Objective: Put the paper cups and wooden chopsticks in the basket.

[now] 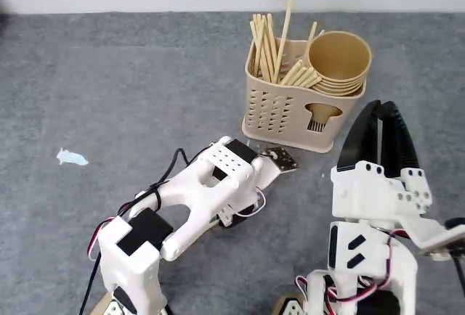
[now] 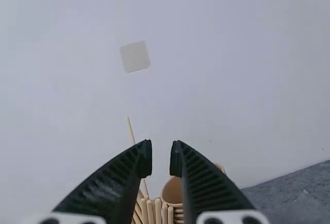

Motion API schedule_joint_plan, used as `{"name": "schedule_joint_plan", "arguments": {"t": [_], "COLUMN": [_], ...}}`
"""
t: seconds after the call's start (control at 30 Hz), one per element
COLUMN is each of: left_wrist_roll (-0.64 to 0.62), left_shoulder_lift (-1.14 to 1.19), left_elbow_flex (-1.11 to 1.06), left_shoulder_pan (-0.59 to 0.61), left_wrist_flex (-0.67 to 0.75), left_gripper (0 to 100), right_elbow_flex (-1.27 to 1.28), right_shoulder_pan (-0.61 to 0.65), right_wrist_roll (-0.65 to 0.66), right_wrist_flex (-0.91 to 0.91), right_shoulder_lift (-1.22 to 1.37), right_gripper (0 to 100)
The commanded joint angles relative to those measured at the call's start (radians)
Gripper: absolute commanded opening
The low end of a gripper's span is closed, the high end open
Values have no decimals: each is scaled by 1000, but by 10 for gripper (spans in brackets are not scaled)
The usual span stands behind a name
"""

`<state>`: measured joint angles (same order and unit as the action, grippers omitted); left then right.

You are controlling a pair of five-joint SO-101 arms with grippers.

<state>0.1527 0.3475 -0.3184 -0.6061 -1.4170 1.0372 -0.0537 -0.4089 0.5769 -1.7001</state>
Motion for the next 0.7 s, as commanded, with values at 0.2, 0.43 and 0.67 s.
{"name": "schedule_joint_plan", "arguments": {"t": [0.2,0.43,0.67], "left_wrist_roll": [11,5,5], "left_shoulder_lift": [-54,-374,-603], "left_elbow_flex": [90,188,298], "left_shoulder_pan": [20,40,193], "left_wrist_flex": [-144,-264,-235], "left_gripper": [12,12,12], "right_elbow_flex": [-5,-5,-5], "right_shoulder_pan": [2,2,4], "right_wrist_roll": [0,0,0], "right_wrist_flex": [4,4,4], "right_shoulder_lift": [-5,-5,-5], "right_gripper": [82,82,82]}}
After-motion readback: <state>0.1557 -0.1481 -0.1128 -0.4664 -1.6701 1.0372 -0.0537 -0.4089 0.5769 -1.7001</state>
